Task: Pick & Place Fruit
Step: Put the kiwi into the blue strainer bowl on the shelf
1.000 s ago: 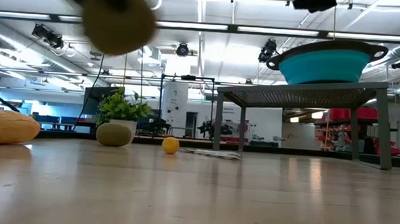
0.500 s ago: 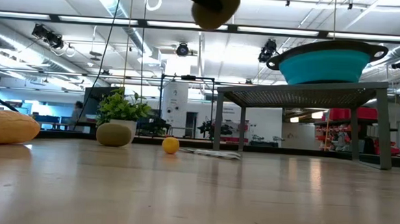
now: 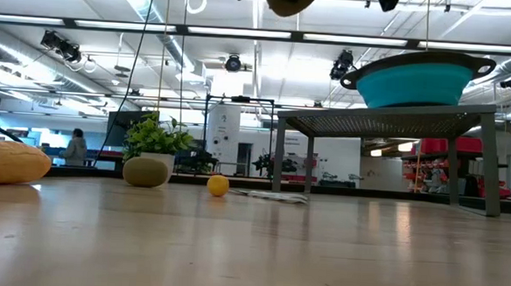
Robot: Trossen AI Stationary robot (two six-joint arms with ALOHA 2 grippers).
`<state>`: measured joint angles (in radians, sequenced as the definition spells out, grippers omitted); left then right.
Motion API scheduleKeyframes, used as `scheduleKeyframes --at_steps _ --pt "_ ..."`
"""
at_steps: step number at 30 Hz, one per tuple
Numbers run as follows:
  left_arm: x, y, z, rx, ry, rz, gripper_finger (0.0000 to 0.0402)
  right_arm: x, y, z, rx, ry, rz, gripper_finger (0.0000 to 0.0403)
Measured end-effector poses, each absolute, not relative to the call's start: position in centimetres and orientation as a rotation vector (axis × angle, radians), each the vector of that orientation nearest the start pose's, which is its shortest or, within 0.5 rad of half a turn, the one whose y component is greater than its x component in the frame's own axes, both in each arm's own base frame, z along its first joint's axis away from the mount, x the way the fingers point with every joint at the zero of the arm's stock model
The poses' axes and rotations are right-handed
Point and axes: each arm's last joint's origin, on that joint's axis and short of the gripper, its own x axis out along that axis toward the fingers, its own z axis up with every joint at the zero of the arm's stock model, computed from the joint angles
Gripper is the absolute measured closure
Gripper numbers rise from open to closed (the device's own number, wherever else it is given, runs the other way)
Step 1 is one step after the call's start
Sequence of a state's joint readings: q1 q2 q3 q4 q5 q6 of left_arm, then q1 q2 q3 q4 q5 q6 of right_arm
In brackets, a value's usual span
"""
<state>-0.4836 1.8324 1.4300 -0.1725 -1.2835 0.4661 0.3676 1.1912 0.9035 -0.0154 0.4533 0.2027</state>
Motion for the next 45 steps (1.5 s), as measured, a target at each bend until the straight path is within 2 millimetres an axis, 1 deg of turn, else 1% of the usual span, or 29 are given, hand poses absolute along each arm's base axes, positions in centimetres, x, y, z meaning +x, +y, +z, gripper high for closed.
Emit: scheduleKeyframes --at_steps 5,9,12,18,22,28,38,45 --pt "36.9 -16.1 27.7 0.91 0.564 0.686 0.0162 25.2 8.4 31.2 0.097 0.233 -0.092 0.0118" --pt "37.0 -16.0 27.9 0.925 0.564 0.687 0.0162 25.8 8.5 30.6 0.113 0.252 -0.105 0.0099" --pt "37.3 -16.1 28.4 0.944 0.548 0.685 0.0162 26.4 8.5 30.3 0.119 0.242 -0.116 0.0089" --pt "37.6 -16.2 28.9 0.975 0.528 0.655 0.0162 27.0 8.2 30.4 0.135 0.191 -0.125 0.0082" --pt "37.7 -16.1 28.9 0.994 0.534 0.641 0.0162 27.3 8.2 30.1 0.135 0.204 -0.13 0.0082" --pt "37.7 -16.1 28.9 0.993 0.534 0.639 0.0161 27.4 8.1 30.1 0.137 0.201 -0.134 0.0083" --pt "37.8 -16.1 29.2 0.986 0.518 0.646 0.0161 27.3 8.1 30.1 0.194 0.195 -0.14 0.0125" --pt "37.8 -16.1 29.2 0.986 0.517 0.646 0.0161 27.3 8.1 30.1 0.201 0.195 -0.141 0.0132"
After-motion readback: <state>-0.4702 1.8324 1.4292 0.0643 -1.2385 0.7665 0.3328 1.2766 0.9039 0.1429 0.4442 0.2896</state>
